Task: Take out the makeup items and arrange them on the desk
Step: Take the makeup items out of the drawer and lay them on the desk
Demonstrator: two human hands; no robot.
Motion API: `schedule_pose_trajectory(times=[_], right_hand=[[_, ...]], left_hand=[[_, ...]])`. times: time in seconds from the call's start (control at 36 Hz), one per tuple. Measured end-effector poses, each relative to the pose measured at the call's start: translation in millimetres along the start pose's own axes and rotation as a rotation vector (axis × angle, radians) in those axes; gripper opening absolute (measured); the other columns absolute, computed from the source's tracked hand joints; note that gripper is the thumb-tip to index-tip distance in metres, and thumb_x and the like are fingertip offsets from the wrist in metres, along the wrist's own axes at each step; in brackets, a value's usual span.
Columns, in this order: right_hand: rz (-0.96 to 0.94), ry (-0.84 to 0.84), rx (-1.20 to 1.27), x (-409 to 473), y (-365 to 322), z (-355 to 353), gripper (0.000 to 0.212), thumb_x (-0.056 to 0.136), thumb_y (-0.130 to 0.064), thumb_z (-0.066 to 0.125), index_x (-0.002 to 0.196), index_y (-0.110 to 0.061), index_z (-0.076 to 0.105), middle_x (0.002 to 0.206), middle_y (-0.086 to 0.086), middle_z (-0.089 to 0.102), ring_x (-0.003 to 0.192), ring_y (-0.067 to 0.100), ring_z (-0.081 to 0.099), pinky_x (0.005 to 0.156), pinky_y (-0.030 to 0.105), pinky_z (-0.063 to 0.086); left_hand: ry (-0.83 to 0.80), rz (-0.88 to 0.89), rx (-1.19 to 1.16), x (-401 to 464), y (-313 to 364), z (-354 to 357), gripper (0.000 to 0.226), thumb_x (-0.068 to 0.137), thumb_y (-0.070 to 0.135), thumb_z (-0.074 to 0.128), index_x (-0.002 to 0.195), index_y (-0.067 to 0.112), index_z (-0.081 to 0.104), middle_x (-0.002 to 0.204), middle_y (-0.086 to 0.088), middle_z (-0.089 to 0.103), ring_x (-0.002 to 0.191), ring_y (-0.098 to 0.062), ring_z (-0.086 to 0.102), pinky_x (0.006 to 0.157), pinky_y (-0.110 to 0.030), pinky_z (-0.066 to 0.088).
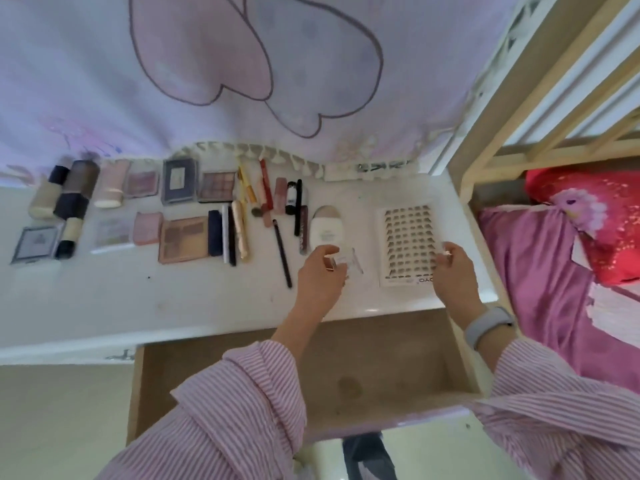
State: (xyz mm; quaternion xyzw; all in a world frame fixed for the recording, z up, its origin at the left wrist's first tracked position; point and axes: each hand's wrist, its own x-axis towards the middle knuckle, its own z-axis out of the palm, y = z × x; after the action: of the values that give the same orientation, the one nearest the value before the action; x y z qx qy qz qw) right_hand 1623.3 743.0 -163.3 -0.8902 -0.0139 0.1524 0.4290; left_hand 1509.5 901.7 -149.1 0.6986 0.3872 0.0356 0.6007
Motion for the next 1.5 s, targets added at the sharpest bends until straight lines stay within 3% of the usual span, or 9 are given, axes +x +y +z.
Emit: schedule_pose_trajectory(times=[0.28, 0.39, 0.47, 0.64, 0.89, 1.03, 1.19, 1.31, 1.5], right_hand=[[0.084, -0.078, -0.014, 80, 1, -15, 0.040, 0.097, -0.010, 0.035, 0.137, -0.010, 0.035, 0.110, 0.007, 0.051, 0.093, 0.022, 0.050, 0.075, 0.029, 0.038], [0.089, -0.048, -0.062, 97, -6, -13, 0.040, 0.092, -0.011, 0.039, 0.132, -0.011, 0.040, 0.114, 0.011, 0.056, 0.110, 0.035, 0.053, 0.093, 0.049, 0.045], [0.044, -0.065, -0.116, 101, -13, -14, 0.042, 0.090, -0.005, 0.043, 0.133, -0.004, 0.040, 0.118, 0.016, 0.047, 0.117, 0.037, 0.044, 0.101, 0.044, 0.036], [-0.175, -0.161, -0.274, 83, -5, -13, 0.047, 0.091, -0.007, 0.046, 0.137, -0.003, 0.034, 0.134, 0.020, 0.033, 0.119, 0.034, 0.038, 0.099, 0.032, 0.032], [-0.626, -0.218, -0.699, 60, 26, -9, 0.047, 0.087, -0.026, 0.031, 0.127, -0.009, 0.050, 0.135, 0.021, 0.045, 0.128, 0.038, 0.041, 0.106, 0.056, 0.031], [-0.628, -0.242, -0.746, 62, 22, -7, 0.050, 0.085, -0.025, 0.031, 0.128, -0.008, 0.051, 0.136, 0.022, 0.045, 0.129, 0.039, 0.040, 0.105, 0.052, 0.028], [-0.672, -0.205, -0.708, 58, 24, -9, 0.043, 0.083, -0.018, 0.047, 0.124, -0.004, 0.052, 0.136, 0.024, 0.045, 0.129, 0.041, 0.040, 0.105, 0.054, 0.027], [-0.856, -0.177, -0.584, 32, 27, -16, 0.034, 0.086, -0.015, 0.038, 0.114, -0.007, 0.054, 0.125, 0.017, 0.054, 0.122, 0.032, 0.045, 0.105, 0.049, 0.036], [-0.922, -0.498, -0.490, -54, 45, -6, 0.031, 0.087, -0.022, 0.039, 0.103, -0.011, 0.064, 0.094, 0.004, 0.067, 0.080, 0.020, 0.063, 0.070, 0.032, 0.054]], left_hand=[[0.129, 0.040, 0.303, 67, 35, 74, 0.041, 0.094, 0.008, 0.046, 0.135, 0.011, 0.043, 0.124, -0.010, 0.052, 0.106, -0.022, 0.054, 0.090, -0.026, 0.042], [0.136, 0.077, 0.420, 77, 45, 85, 0.046, 0.095, 0.005, 0.043, 0.140, 0.008, 0.035, 0.142, -0.010, 0.034, 0.122, -0.023, 0.044, 0.100, -0.026, 0.034], [0.108, 0.121, 0.506, 80, 46, 89, 0.050, 0.094, 0.004, 0.043, 0.142, 0.005, 0.029, 0.148, -0.014, 0.027, 0.133, -0.026, 0.031, 0.107, -0.029, 0.028], [0.000, 0.216, 0.748, 75, 33, 93, 0.054, 0.095, 0.002, 0.037, 0.145, 0.000, 0.016, 0.155, -0.020, -0.001, 0.143, -0.034, 0.000, 0.115, -0.035, 0.009], [-0.067, 0.304, 1.091, 76, 14, 91, 0.059, 0.100, 0.018, 0.027, 0.148, 0.008, -0.005, 0.155, -0.014, -0.014, 0.142, -0.030, -0.014, 0.116, -0.043, 0.000], [-0.110, 0.273, 1.181, 86, 20, 88, 0.059, 0.100, 0.024, 0.022, 0.147, 0.009, -0.011, 0.154, -0.012, -0.019, 0.141, -0.027, -0.019, 0.114, -0.046, -0.006], [-0.090, 0.307, 1.145, 75, 25, 81, 0.057, 0.100, 0.027, 0.026, 0.148, 0.010, -0.001, 0.156, -0.011, -0.012, 0.143, -0.025, -0.015, 0.116, -0.043, -0.007], [0.040, 0.508, 0.956, 36, 9, 69, 0.046, 0.089, 0.012, 0.052, 0.134, 0.005, 0.044, 0.148, -0.018, 0.032, 0.140, -0.035, 0.022, 0.112, -0.053, 0.022], [0.119, 0.476, 0.834, -55, -66, 19, 0.034, 0.086, 0.019, 0.038, 0.110, 0.009, 0.059, 0.123, -0.011, 0.056, 0.116, -0.028, 0.051, 0.095, -0.040, 0.041]])
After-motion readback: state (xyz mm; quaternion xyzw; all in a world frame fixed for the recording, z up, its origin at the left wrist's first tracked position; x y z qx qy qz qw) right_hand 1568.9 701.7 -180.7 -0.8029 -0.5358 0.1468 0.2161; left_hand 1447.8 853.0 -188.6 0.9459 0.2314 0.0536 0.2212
